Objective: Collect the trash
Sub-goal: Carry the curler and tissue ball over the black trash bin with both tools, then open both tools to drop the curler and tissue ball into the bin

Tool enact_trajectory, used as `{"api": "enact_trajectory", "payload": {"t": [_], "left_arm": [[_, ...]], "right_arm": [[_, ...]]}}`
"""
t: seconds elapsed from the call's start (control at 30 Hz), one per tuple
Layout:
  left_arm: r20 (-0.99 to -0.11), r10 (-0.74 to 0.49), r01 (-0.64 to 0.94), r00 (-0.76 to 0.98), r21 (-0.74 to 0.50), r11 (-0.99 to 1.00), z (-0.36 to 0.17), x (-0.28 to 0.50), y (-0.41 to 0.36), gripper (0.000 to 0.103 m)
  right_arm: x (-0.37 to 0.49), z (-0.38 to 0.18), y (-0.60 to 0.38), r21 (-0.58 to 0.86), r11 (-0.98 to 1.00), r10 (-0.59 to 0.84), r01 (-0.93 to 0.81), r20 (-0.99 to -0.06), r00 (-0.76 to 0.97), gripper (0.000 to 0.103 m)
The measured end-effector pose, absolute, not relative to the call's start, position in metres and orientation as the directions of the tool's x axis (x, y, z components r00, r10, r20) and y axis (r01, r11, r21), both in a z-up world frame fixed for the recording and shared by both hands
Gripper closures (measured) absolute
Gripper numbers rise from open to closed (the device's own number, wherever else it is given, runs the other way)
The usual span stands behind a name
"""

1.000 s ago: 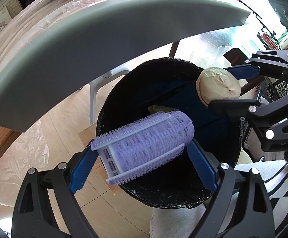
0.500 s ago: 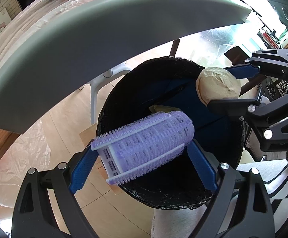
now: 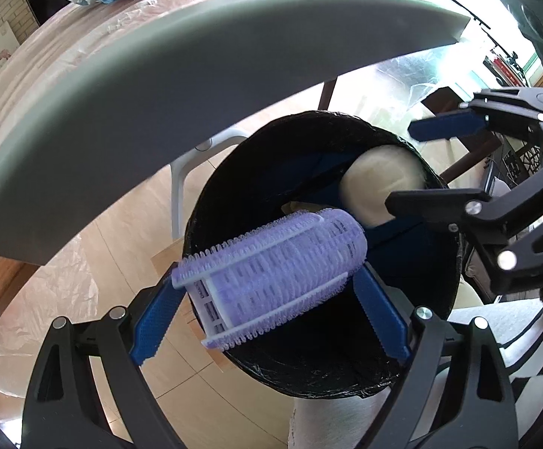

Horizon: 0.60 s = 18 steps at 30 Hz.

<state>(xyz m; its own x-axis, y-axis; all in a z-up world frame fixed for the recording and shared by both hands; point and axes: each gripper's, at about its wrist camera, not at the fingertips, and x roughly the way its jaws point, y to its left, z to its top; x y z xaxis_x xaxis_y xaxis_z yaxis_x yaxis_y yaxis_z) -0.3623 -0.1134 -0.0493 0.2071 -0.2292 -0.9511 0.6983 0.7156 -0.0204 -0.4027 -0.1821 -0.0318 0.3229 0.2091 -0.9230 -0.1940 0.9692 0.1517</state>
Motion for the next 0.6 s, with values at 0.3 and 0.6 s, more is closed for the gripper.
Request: {"api": "enact_trajectory", "payload": {"t": [0.3,0.6], "left_arm": [[-0.944,-0.274,0.694,0.185,-0.072,0.716,-0.043,-0.36,-0.105,0.011],[-0.864,-0.385,0.698,0.325,-0.056,0.714,0.038,-0.373,-0.083,0.008]], "right_arm": [[-0.406,-0.021,-0.196,0.166,0.972,0.214,-0.166,-0.917,0.337,0.028],[-0.428,0.051,-0.217,0.193,0.964,0.259,-0.183,-0.846,0.467,0.026]]}}
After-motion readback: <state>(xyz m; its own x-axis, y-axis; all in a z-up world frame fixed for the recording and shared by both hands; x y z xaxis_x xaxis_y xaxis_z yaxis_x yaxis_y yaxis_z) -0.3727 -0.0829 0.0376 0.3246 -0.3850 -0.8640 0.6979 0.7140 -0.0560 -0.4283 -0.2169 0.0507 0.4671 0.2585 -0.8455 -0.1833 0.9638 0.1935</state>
